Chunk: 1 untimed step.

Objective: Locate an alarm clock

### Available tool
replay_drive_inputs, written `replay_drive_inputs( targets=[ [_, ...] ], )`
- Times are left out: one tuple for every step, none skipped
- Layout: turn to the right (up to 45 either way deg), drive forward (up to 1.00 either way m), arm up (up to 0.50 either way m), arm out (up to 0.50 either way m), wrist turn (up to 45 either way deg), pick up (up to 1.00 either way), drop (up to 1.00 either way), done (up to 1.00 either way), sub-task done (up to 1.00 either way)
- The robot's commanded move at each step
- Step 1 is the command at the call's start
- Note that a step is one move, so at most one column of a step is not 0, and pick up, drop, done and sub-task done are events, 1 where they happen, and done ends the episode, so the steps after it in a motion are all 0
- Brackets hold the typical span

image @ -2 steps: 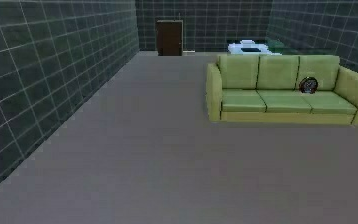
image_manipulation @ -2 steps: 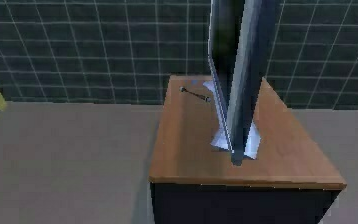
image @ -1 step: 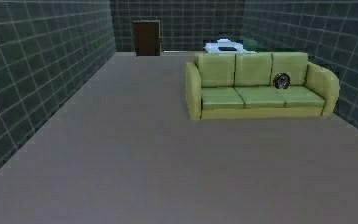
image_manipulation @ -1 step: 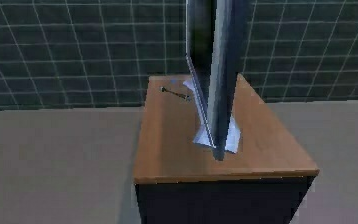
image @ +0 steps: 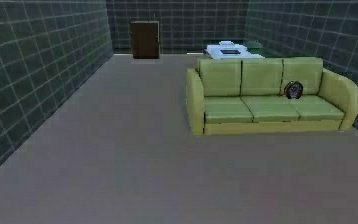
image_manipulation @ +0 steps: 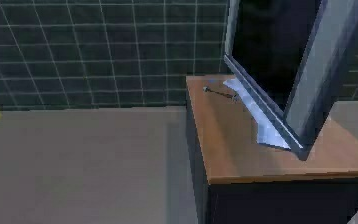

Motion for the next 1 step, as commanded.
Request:
replay_drive_inputs(
  targets=[
    [39.0,0.0,0.0,0.0,0.0,0.0,0.0,0.0,0.0]
  ],
)
